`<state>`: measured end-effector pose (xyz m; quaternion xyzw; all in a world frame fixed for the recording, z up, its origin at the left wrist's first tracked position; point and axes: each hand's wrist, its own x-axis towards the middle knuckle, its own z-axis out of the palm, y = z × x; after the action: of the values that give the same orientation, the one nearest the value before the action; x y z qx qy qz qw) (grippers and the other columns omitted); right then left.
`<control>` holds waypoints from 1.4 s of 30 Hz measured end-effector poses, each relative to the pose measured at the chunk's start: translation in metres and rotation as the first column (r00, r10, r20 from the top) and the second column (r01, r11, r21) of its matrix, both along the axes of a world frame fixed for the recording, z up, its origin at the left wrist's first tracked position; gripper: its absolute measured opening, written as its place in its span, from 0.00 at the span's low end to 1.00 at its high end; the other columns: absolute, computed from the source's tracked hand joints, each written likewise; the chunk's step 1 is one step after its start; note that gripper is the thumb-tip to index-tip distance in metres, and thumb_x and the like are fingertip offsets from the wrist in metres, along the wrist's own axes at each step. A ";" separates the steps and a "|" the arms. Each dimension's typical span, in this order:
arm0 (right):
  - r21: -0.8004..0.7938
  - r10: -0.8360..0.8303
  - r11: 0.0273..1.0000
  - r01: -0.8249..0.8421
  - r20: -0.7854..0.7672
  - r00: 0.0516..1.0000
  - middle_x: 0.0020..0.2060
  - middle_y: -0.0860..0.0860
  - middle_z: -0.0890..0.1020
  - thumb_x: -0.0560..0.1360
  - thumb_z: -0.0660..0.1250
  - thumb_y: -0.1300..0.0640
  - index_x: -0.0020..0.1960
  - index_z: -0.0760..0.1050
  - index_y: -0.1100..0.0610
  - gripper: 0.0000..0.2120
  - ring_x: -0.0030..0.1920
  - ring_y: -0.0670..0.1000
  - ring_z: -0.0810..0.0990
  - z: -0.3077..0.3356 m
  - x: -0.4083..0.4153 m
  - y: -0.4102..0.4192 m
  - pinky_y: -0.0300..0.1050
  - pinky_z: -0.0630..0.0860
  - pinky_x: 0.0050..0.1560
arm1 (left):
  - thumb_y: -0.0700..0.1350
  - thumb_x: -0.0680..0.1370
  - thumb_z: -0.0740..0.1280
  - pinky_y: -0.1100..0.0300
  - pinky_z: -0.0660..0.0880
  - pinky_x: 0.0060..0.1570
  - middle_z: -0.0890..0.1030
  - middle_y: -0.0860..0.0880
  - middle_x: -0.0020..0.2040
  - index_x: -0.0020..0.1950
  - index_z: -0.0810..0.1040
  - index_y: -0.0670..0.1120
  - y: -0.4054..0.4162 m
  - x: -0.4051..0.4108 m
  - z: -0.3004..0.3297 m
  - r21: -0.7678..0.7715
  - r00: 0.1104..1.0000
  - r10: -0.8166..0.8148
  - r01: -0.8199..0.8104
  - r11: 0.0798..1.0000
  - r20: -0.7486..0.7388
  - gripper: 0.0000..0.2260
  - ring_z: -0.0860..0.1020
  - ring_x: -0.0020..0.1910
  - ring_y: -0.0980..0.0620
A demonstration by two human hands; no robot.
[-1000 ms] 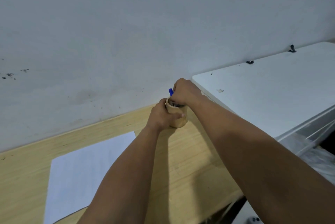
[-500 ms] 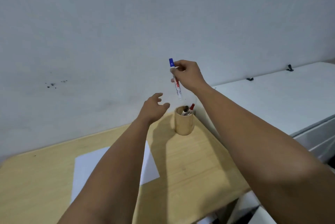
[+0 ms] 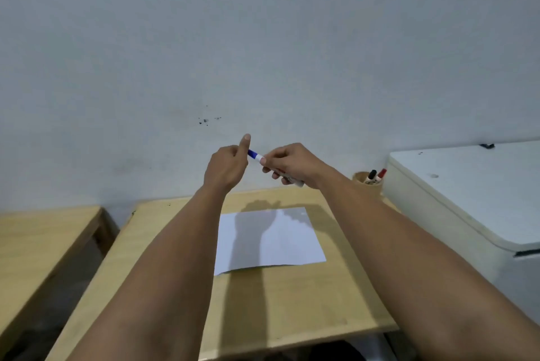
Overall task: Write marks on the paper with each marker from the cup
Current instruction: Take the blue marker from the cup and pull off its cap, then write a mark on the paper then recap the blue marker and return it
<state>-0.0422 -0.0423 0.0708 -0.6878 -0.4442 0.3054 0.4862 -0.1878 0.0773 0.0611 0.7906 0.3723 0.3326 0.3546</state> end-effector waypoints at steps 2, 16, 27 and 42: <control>-0.038 0.068 0.997 -0.068 0.003 0.998 0.45 0.52 0.88 0.79 0.76 0.52 0.55 0.87 0.61 0.12 0.40 0.49 0.81 -0.007 -0.016 0.014 0.41 0.77 0.35 | 0.69 0.81 0.54 0.52 0.74 0.42 0.80 0.47 0.35 0.41 0.79 0.35 0.015 -0.017 -0.009 -0.059 1.000 -0.029 0.029 0.998 0.009 0.36 0.75 0.35 0.46; -0.083 -0.070 0.995 0.060 -0.121 0.990 0.46 0.56 0.87 0.82 0.72 0.58 0.61 0.79 0.56 0.09 0.37 0.52 0.80 -0.066 -0.007 0.065 0.43 0.71 0.34 | 0.60 0.85 0.53 0.51 0.71 0.41 0.82 0.42 0.42 0.41 0.77 0.40 0.113 -0.109 -0.077 0.351 0.868 0.228 -0.067 0.934 -0.441 0.27 0.78 0.43 0.39; 0.005 -0.165 0.976 0.216 -0.629 0.759 0.52 0.59 0.87 0.83 0.57 0.68 0.61 0.84 0.57 0.19 0.42 0.56 0.87 -0.091 -0.009 0.087 0.50 0.84 0.45 | 0.60 0.84 0.53 0.48 0.70 0.54 0.80 0.46 0.57 0.62 0.73 0.47 0.094 -0.096 -0.166 0.388 0.636 0.230 0.119 0.914 -0.737 0.19 0.79 0.56 0.42; 0.118 -0.255 0.940 0.321 -0.385 0.887 0.34 0.50 0.83 0.83 0.68 0.46 0.50 0.83 0.54 0.12 0.30 0.48 0.81 -0.089 -0.041 0.069 0.41 0.76 0.36 | 0.65 0.80 0.56 0.47 0.68 0.69 0.72 0.54 0.76 0.74 0.72 0.53 0.023 -0.118 -0.160 0.382 0.801 -0.038 0.326 0.865 -0.597 0.27 0.68 0.75 0.48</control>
<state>-0.0828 0.0263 -0.0184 -0.6311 -0.2644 0.3106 0.6598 -0.3056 0.1004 -0.0986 0.9474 0.2896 0.1233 0.0571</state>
